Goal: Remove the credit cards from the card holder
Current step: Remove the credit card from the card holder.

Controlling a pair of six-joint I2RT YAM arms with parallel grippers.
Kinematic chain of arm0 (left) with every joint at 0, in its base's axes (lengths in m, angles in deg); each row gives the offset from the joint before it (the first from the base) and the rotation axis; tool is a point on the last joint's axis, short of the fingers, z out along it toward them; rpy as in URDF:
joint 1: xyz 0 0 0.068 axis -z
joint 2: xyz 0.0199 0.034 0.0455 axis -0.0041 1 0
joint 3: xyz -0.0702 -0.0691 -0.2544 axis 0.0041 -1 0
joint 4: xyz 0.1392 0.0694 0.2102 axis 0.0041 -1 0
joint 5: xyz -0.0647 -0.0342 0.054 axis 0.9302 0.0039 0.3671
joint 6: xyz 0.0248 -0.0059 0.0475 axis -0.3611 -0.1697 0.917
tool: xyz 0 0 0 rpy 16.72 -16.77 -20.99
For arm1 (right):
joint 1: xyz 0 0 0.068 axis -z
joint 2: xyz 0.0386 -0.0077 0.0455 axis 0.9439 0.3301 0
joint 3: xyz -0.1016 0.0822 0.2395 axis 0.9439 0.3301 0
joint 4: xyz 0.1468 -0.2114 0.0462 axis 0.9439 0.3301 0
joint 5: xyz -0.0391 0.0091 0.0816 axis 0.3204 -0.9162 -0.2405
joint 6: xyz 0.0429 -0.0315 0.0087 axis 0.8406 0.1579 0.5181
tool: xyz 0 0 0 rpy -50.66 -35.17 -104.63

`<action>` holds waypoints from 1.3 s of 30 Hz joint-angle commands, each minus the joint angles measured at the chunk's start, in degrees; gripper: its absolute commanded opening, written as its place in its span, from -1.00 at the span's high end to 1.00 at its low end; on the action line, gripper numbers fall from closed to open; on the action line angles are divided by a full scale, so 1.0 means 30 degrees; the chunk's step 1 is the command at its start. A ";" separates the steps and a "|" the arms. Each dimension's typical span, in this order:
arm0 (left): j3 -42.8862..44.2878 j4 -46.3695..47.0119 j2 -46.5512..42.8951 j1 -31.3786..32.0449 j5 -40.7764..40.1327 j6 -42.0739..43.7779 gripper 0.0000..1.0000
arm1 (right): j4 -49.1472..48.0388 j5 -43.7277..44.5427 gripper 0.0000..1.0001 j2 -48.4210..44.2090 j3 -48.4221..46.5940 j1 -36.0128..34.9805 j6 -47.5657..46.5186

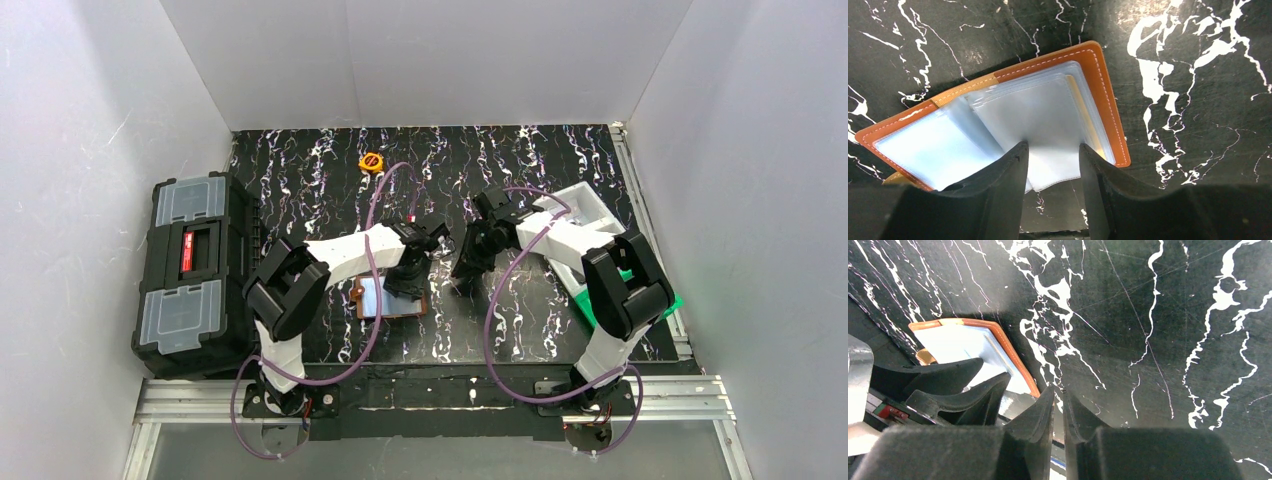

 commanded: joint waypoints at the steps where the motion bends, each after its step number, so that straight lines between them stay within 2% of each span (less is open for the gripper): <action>1: -0.0279 -0.1460 0.1852 0.0484 -0.2297 0.0115 0.28 | -0.0324 0.0123 0.61 -0.0481 0.0406 -0.0010 -0.0128; 6: -0.0455 -0.1336 0.2024 0.0477 -0.2286 -0.0013 0.79 | -0.0789 -0.0497 0.60 -0.0256 0.0635 -0.0067 -0.0120; 9: -0.0601 -0.0970 0.1848 0.0410 -0.1801 0.0078 1.00 | -0.1018 -0.0760 0.60 -0.0139 0.0578 -0.0254 -0.0154; 17: -0.1406 0.0262 0.0764 -0.0717 0.0239 0.0326 1.00 | -0.1965 -0.2050 0.58 0.0344 0.0139 -0.1219 -0.0231; 26: -0.2119 0.1112 -0.0325 -0.1756 0.2019 0.0733 1.00 | -0.2451 -0.3278 0.58 0.2237 -0.1647 -0.3094 -0.0348; 39: -0.2850 0.1501 -0.1053 -0.2535 0.2831 0.0814 1.00 | -0.2507 -0.3574 0.63 0.4166 -0.2622 -0.3555 -0.0220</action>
